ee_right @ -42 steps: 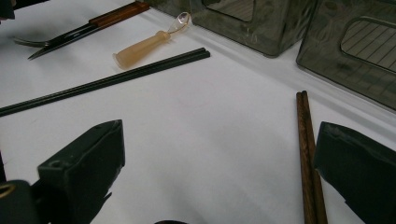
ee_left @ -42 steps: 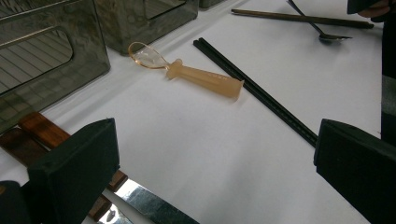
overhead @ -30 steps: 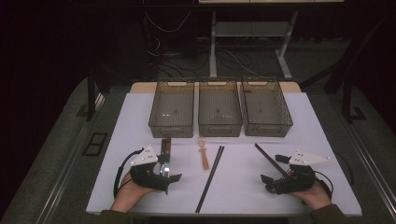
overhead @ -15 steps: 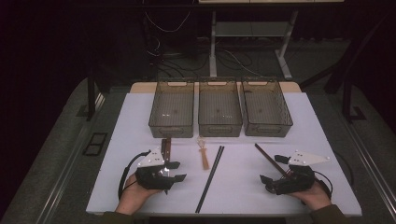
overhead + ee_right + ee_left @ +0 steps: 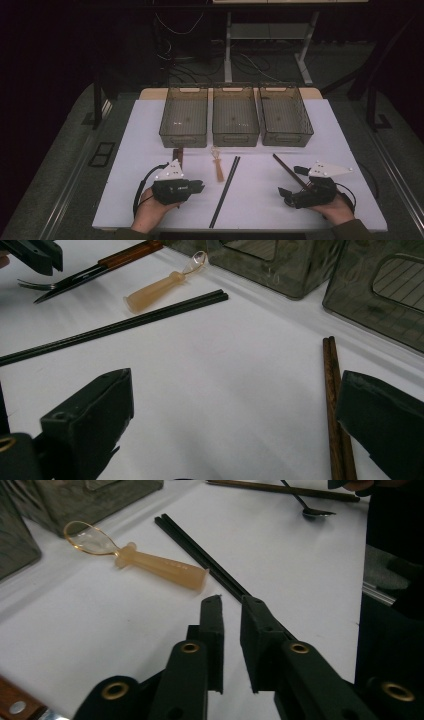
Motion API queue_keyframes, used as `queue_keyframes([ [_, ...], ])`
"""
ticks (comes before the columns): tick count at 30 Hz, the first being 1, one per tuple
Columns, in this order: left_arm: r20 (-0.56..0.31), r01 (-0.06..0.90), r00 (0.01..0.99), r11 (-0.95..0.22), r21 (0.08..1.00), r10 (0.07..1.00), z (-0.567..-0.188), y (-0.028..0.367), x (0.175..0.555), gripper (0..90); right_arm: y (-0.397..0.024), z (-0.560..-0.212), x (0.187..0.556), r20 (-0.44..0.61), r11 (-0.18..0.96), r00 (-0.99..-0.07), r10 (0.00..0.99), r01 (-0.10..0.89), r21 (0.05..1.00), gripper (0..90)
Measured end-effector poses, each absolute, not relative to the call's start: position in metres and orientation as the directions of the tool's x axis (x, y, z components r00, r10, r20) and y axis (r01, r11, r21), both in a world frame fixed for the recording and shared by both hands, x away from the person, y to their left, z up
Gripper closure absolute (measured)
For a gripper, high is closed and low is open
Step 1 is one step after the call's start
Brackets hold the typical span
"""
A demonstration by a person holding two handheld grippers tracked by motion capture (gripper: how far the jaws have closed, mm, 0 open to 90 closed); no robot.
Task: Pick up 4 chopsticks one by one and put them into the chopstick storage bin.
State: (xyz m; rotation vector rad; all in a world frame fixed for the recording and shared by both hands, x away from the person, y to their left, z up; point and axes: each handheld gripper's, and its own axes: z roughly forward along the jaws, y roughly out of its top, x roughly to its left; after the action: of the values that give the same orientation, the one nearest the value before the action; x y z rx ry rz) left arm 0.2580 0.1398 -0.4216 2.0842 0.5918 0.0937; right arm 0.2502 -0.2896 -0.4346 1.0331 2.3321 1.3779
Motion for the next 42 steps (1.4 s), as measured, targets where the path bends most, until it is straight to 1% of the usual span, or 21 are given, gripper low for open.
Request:
queue_keyframes([
  [2, -0.158, 0.373, 0.882, -0.454, 0.809, 0.444, -0.422, 0.137, 0.257, 86.8, -0.29, -0.435, 0.251, 0.137, 0.305, -0.722, 0.678, 0.447, 0.841, 2.5],
  [5, -0.16, 0.373, 0.884, -0.456, 0.808, 0.439, -0.422, 0.135, 0.257, 89.2, -0.29, -0.435, 0.25, 0.138, 0.305, -0.721, 0.679, 0.448, 0.84, 2.5],
  [11, -0.167, 0.368, 0.895, -0.473, 0.801, 0.413, -0.425, 0.123, 0.256, 89.3, -0.29, -0.435, 0.251, 0.137, 0.305, -0.721, 0.679, 0.447, 0.841, 2.5],
  [15, -0.154, 0.348, 0.911, -0.513, 0.785, 0.382, -0.428, 0.109, 0.254, 89.3, -0.29, -0.435, 0.251, 0.137, 0.306, -0.72, 0.68, 0.449, 0.84, 2.5],
  [22, -0.144, 0.326, 0.926, -0.545, 0.772, 0.349, -0.432, 0.09, 0.249, 89.3, -0.29, -0.435, 0.251, 0.136, 0.306, -0.719, 0.682, 0.449, 0.839, 2.5],
  [32, -0.124, 0.293, 0.946, -0.627, 0.722, 0.299, -0.443, 0.068, 0.244, 89.3, -0.29, -0.435, 0.251, 0.135, 0.306, -0.719, 0.682, 0.449, 0.84, 2.5],
  [42, -0.138, 0.311, 0.942, -0.642, 0.701, 0.305, -0.448, 0.065, 0.243, 89.3, -0.29, -0.435, 0.251, 0.134, 0.306, -0.717, 0.684, 0.448, 0.84, 2.5],
])
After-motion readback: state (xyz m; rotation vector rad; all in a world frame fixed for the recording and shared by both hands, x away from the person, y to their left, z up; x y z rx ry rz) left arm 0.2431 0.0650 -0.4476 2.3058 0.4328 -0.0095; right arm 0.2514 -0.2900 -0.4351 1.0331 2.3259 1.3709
